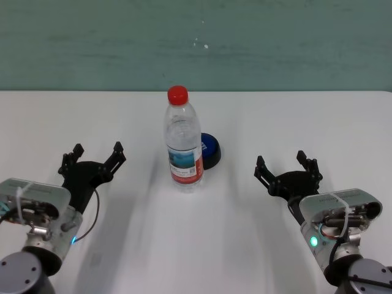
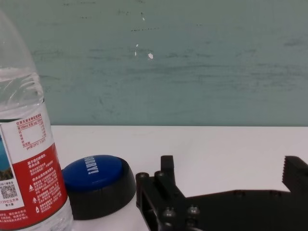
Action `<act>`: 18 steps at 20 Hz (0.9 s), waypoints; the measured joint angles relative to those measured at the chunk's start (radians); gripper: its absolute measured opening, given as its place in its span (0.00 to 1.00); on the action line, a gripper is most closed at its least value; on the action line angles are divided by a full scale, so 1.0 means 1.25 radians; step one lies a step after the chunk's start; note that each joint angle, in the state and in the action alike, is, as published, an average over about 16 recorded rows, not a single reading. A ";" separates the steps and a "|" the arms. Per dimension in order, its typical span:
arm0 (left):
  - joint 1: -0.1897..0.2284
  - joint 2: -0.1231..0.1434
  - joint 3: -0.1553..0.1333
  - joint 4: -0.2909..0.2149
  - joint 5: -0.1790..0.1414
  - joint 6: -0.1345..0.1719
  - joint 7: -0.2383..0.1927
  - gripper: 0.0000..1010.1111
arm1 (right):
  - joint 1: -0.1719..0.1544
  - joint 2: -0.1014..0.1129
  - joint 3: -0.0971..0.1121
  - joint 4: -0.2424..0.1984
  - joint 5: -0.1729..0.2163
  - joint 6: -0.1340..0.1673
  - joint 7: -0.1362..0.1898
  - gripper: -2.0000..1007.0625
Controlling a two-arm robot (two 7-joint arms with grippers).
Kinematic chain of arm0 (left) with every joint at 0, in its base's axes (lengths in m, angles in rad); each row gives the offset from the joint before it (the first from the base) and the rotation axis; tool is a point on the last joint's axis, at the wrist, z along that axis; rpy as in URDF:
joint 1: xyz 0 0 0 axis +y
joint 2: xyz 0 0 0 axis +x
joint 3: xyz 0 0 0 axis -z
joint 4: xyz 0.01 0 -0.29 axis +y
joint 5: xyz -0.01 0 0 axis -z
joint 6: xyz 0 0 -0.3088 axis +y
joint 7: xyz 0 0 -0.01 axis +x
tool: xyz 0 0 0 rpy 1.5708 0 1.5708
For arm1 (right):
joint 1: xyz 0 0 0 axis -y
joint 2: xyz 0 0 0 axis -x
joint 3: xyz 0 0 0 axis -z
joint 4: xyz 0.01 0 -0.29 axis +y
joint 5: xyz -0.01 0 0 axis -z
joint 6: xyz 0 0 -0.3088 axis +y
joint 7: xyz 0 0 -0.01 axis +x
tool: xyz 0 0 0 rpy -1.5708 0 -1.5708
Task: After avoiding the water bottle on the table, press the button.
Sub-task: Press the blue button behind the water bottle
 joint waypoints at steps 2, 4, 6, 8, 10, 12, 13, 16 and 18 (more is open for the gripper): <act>0.000 0.000 0.000 0.000 0.000 0.000 0.000 1.00 | 0.000 0.000 0.000 0.000 0.000 0.000 0.000 1.00; 0.000 0.000 0.000 0.000 0.000 0.000 0.000 1.00 | 0.000 0.000 0.000 0.000 0.000 0.000 0.000 1.00; 0.000 0.000 0.000 0.000 0.000 0.000 0.000 1.00 | 0.000 0.000 0.000 0.000 0.000 0.000 0.000 1.00; 0.000 0.000 0.000 0.000 0.000 0.000 0.000 1.00 | 0.000 0.000 0.000 0.000 0.000 0.000 0.000 1.00; 0.000 0.000 0.000 0.000 0.000 0.000 0.000 1.00 | 0.000 0.000 0.000 0.000 0.000 0.000 0.000 1.00; 0.000 0.000 0.000 0.000 0.000 0.000 0.000 1.00 | 0.000 0.000 0.000 0.000 0.000 0.000 0.000 1.00; 0.000 0.000 0.000 0.000 0.000 0.000 0.000 1.00 | 0.000 0.000 0.000 0.000 0.000 0.000 0.000 1.00; 0.000 0.000 0.000 0.000 0.000 0.000 0.000 1.00 | 0.000 0.000 0.000 0.000 0.000 0.000 0.000 1.00; 0.001 0.000 -0.002 -0.001 -0.001 0.001 -0.003 1.00 | 0.000 0.000 0.000 0.000 0.000 0.000 0.000 1.00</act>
